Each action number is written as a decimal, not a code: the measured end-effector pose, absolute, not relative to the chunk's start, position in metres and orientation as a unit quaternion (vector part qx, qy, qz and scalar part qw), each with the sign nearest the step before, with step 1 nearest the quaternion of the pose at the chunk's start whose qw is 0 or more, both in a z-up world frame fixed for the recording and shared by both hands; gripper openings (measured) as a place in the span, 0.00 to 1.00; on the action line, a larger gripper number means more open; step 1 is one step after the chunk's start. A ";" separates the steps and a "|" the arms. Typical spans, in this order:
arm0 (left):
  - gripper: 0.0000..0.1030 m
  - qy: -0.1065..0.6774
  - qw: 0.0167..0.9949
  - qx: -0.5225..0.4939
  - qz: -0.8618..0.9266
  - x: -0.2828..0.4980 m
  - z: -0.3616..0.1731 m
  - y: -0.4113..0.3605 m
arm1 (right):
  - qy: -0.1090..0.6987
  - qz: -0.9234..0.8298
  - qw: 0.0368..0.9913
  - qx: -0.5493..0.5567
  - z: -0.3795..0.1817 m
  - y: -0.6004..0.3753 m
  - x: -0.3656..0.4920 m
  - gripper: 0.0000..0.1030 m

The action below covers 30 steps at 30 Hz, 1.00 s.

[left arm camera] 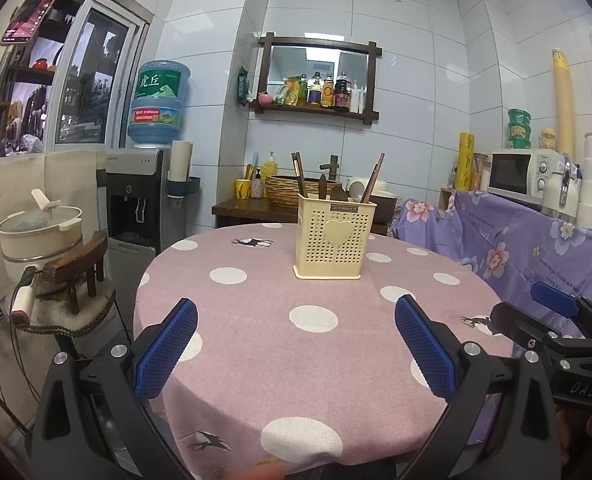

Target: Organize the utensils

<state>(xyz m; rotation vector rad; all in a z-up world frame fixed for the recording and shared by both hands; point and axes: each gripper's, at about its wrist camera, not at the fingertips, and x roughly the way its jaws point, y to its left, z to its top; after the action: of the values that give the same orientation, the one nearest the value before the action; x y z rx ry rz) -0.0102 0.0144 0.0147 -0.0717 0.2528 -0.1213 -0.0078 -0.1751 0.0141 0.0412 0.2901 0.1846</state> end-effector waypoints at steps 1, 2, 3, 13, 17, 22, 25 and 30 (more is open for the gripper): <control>0.95 0.126 0.990 -0.036 -0.060 -0.011 0.014 0.014 | 0.144 0.093 0.985 0.020 0.015 -0.175 -0.008 0.94; 0.95 0.125 0.990 -0.036 -0.059 -0.011 0.015 0.015 | 0.144 0.093 0.985 0.020 0.015 -0.175 -0.008 0.94; 0.95 0.124 0.990 -0.035 -0.058 -0.013 0.015 0.014 | 0.143 0.094 0.985 0.020 0.015 -0.174 -0.008 0.94; 0.95 0.124 0.990 -0.036 -0.058 -0.014 0.015 0.015 | 0.144 0.095 0.985 0.020 0.015 -0.175 -0.008 0.94; 0.95 0.124 0.990 -0.036 -0.058 -0.015 0.016 0.015 | 0.144 0.095 0.985 0.020 0.015 -0.175 -0.008 0.94; 0.95 0.125 0.990 -0.037 -0.058 -0.014 0.016 0.016 | 0.147 0.095 0.984 0.020 0.015 -0.174 -0.008 0.94; 0.95 0.123 0.990 -0.036 -0.057 -0.014 0.016 0.016 | 0.146 0.095 0.984 0.019 0.015 -0.174 -0.008 0.94; 0.95 0.125 0.990 -0.036 -0.058 -0.014 0.016 0.017 | 0.147 0.095 0.984 0.020 0.015 -0.174 -0.007 0.94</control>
<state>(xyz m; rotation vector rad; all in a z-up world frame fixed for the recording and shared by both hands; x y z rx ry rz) -0.0139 0.0165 0.0161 -0.0727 0.2499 -0.1165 -0.0075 -0.1741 0.0150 0.0403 0.2959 0.1918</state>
